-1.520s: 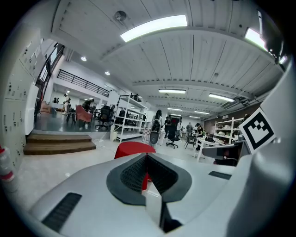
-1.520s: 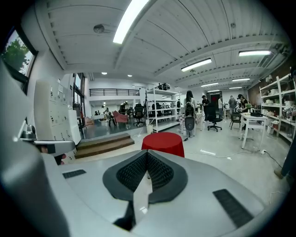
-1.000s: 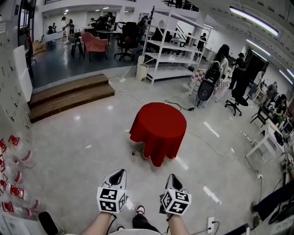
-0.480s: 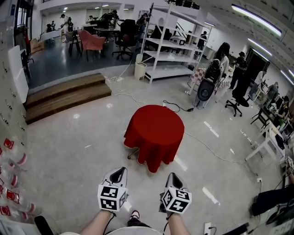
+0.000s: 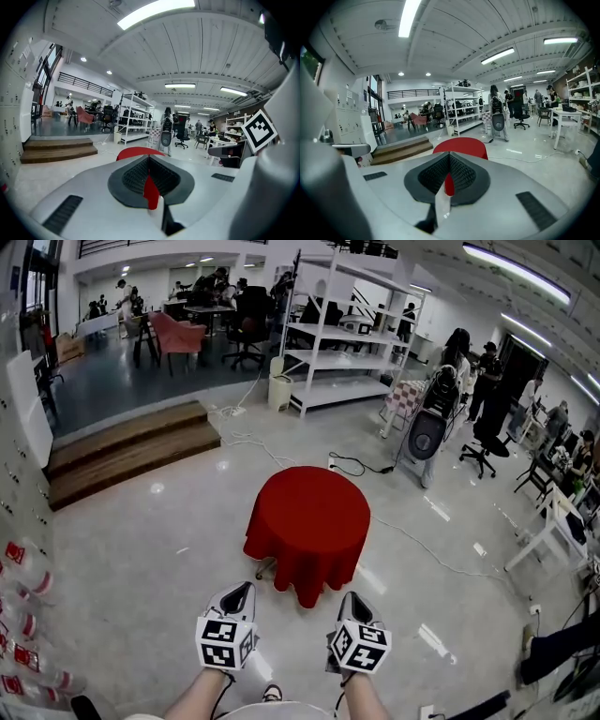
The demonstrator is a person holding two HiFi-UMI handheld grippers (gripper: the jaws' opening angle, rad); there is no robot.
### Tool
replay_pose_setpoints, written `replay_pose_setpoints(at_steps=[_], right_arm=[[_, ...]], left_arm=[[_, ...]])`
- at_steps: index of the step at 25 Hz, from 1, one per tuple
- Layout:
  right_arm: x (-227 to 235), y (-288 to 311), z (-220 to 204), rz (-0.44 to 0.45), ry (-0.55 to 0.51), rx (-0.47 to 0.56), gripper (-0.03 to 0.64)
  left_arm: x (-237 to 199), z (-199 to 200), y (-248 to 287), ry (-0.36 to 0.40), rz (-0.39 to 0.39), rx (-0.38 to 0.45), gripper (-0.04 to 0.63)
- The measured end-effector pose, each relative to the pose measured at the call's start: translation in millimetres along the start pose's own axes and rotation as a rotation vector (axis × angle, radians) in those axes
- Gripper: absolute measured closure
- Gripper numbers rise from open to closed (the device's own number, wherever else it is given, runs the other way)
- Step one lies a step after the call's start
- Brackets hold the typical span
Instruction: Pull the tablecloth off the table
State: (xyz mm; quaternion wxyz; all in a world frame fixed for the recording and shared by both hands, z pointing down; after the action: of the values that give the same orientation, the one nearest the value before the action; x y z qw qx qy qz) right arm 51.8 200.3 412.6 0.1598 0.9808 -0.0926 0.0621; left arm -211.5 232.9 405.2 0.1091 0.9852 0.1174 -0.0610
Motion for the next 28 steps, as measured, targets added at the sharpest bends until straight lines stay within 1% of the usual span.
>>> replay_pose_setpoints(at_steps=[11,19,23,28], right_arm=[[43,53,27,0.021,0.018,0.008,0.592],[58,69,19,0.029,0.066,-0.018,0.592],[61,71,10,0.034,0.085,-0.042,0.592],[65,75,5,0.03,0.069,-0.038,0.592]], left_arm=[[16,18,62,0.018,0.036,-0.005,0.577],[32,17,79,0.049,0.03,-0.031,0.577],[30,11,80,0.051,0.054,-0.057,0.577],[24,12,91,0.049,0.059,-0.044,0.577]])
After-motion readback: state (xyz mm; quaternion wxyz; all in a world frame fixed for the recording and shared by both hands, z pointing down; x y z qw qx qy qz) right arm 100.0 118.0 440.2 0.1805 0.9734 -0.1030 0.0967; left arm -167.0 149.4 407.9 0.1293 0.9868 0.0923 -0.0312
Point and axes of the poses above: the fingertips, and each gripper's own axes: y forward along the fingers, x to its right, z out of its top, the point moved 8 cm from there along -y, backward along the fingers, and after that the axes turned 5 degrees about x, right-handed, at the moved point
